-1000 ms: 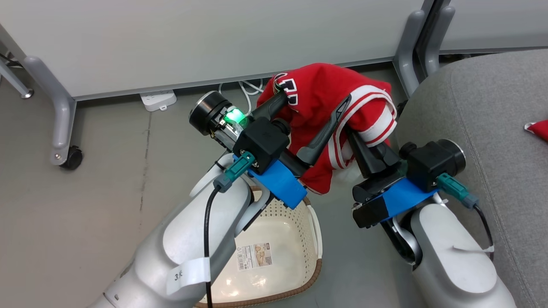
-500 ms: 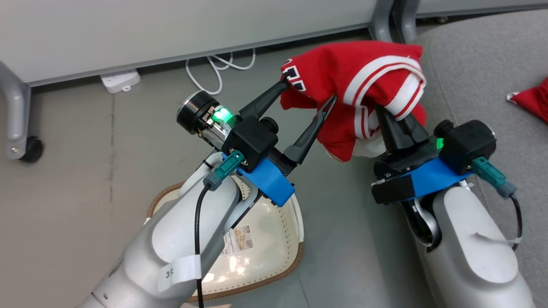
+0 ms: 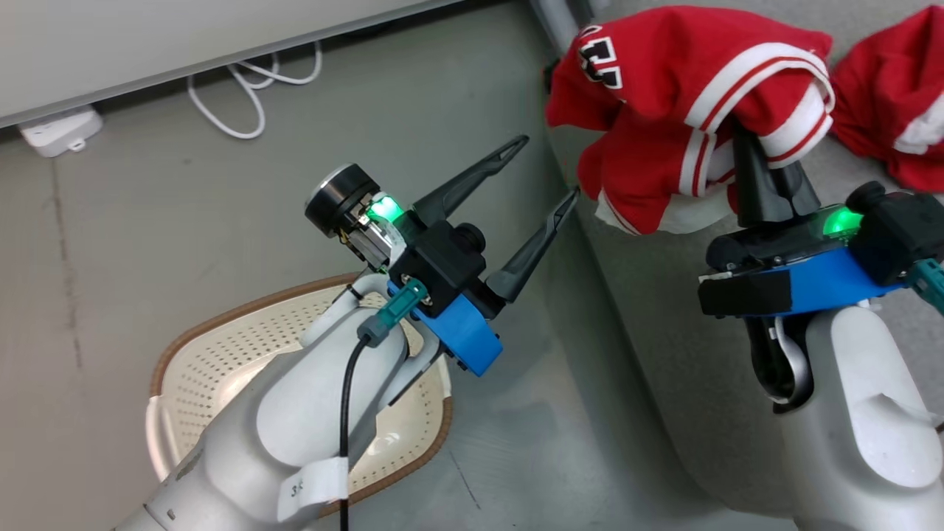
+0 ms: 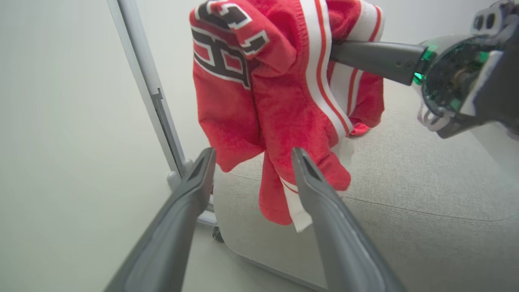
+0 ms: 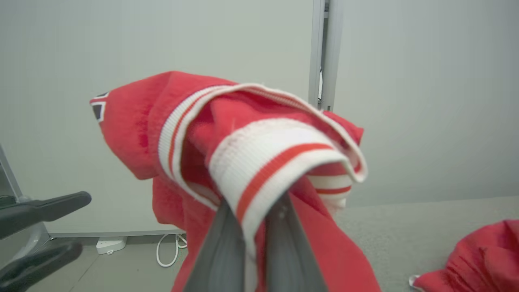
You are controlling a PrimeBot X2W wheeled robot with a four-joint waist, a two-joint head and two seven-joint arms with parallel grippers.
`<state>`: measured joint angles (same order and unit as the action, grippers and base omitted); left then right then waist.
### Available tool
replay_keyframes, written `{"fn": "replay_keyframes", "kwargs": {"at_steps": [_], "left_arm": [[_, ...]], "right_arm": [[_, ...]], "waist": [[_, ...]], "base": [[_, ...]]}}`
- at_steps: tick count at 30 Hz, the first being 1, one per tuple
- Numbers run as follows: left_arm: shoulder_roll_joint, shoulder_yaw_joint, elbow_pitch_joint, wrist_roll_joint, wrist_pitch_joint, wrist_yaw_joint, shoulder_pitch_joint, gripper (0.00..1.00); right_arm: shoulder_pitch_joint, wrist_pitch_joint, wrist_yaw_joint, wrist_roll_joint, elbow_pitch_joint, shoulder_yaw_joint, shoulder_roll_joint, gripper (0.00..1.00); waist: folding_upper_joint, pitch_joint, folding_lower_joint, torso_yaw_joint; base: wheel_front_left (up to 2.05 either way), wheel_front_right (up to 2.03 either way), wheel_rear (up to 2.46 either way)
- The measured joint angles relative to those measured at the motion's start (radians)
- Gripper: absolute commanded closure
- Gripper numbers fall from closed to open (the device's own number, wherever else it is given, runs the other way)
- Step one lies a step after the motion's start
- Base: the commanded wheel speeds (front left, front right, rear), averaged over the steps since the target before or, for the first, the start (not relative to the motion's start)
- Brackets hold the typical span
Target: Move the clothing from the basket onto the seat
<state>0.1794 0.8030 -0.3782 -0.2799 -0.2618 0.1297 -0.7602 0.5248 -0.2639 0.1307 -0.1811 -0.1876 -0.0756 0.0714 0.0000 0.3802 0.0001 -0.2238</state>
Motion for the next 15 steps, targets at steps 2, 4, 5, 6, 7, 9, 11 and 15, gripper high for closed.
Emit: {"fn": "replay_keyframes", "kwargs": {"at_steps": [2, 4, 5, 6, 7, 9, 11, 15], "left_arm": [[0.002, 0.016, 0.003, 0.000, 0.000, 0.000, 0.000, 0.00], [0.002, 0.031, 0.007, 0.000, 0.000, 0.000, 0.000, 0.00], [0.003, 0.041, 0.009, 0.000, 0.000, 0.000, 0.000, 0.00], [0.004, 0.050, 0.009, 0.000, 0.000, 0.000, 0.000, 0.00], [0.004, 0.058, 0.009, -0.001, 0.000, 0.000, 0.000, 0.00], [0.007, 0.073, 0.011, -0.002, 0.000, 0.000, 0.001, 0.00], [0.008, 0.089, 0.012, -0.003, 0.000, 0.000, 0.004, 0.00], [0.008, 0.119, 0.013, -0.011, 0.000, 0.000, 0.012, 0.00]], "right_arm": [[-0.012, 0.000, 0.000, 0.000, 0.011, 0.019, -0.002, 1.00], [-0.031, 0.000, 0.000, 0.002, 0.017, 0.039, -0.005, 1.00], [-0.040, 0.000, 0.000, 0.002, 0.021, 0.047, -0.005, 1.00], [-0.047, 0.000, 0.000, 0.003, 0.025, 0.054, -0.006, 1.00], [-0.054, 0.000, 0.000, 0.003, 0.028, 0.062, -0.007, 1.00], [-0.066, 0.000, 0.000, 0.003, 0.035, 0.079, -0.009, 1.00], [-0.081, 0.000, 0.000, 0.003, 0.042, 0.095, -0.010, 1.00], [-0.119, 0.000, 0.000, 0.003, 0.052, 0.129, -0.011, 1.00]], "waist": [[0.0000, 0.007, 0.0000, -0.025], [0.0000, 0.013, -0.0001, -0.048], [0.0001, 0.016, 0.0000, -0.059], [0.0000, 0.018, -0.0001, -0.071], [0.0000, 0.020, 0.0000, -0.081], [0.0000, 0.023, -0.0001, -0.102], [0.0000, 0.026, -0.0001, -0.121], [0.0000, 0.030, 0.0000, -0.151]], "base": [[0.00, 0.00, 0.00], [0.00, 0.00, 0.00], [0.00, 0.00, 0.00], [0.00, 0.00, 0.00], [0.00, 0.00, 0.00], [0.00, 0.00, 0.00], [0.00, 0.00, 0.00], [0.00, 0.00, 0.00]]}}
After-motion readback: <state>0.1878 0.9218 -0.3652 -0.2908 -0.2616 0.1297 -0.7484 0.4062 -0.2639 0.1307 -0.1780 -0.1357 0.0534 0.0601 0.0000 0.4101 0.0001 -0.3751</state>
